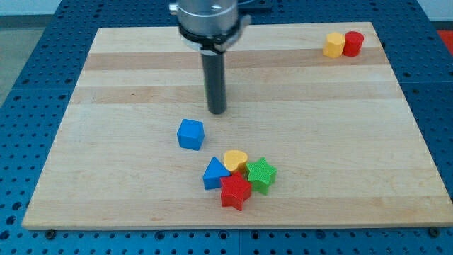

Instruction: Push the green circle towards the top right of the board

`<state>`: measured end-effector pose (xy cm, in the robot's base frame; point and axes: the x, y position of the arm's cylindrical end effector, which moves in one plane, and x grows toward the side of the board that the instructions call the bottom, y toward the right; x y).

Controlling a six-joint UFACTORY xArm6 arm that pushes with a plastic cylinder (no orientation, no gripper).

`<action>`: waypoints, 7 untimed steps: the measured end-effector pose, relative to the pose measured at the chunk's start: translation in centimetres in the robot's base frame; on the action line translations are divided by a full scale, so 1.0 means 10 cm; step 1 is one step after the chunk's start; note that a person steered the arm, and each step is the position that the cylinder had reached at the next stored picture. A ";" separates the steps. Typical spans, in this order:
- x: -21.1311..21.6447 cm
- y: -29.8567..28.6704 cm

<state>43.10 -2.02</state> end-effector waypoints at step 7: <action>-0.62 -0.23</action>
<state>36.85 -4.27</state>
